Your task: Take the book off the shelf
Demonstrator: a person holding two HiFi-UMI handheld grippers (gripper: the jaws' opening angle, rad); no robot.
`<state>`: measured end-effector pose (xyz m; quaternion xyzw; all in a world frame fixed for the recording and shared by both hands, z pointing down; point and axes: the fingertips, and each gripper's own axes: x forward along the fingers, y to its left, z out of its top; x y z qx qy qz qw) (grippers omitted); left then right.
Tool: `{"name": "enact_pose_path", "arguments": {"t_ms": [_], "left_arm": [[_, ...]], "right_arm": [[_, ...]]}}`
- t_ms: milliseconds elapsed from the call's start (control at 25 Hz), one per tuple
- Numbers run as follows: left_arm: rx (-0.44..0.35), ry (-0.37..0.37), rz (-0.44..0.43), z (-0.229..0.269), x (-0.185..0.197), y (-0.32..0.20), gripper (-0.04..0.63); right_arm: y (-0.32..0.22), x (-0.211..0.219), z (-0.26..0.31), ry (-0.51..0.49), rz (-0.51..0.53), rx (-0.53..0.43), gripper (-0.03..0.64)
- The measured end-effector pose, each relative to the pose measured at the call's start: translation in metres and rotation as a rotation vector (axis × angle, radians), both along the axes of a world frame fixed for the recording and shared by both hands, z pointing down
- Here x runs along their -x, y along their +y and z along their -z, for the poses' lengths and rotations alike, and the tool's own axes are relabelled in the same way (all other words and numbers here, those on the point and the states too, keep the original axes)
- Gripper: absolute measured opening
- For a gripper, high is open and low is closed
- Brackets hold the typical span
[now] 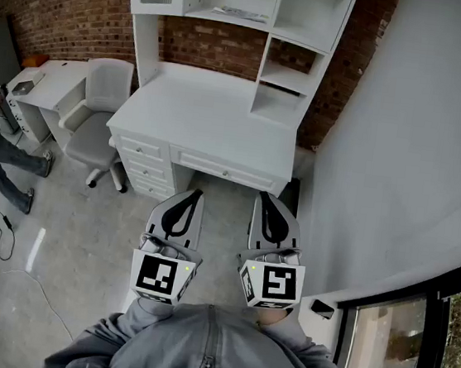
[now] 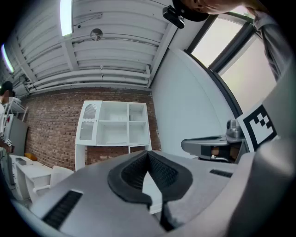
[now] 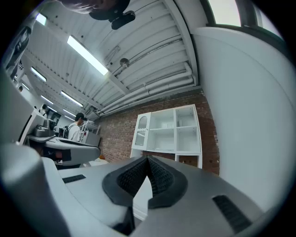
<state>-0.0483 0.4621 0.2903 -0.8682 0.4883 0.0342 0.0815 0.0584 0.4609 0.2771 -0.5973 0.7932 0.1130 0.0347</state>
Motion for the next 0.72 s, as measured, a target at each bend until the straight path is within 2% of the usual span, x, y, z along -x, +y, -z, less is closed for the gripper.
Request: {"name": "enact_pose_path", "arguments": {"t_ms": [440,720], "left_arm": [[-0.002,0.018,0.033,0.0,-0.026,0.013,0.006],[0.013,0.014,0.038,-0.009,-0.025,0.013,0.006]], "right_arm": [[0.008,-0.024,-0.002,-0.008,0.032,-0.016,0.026],[0.009,-0.025,-0.009,-0.039,0.053,-0.013,0.028]]}}
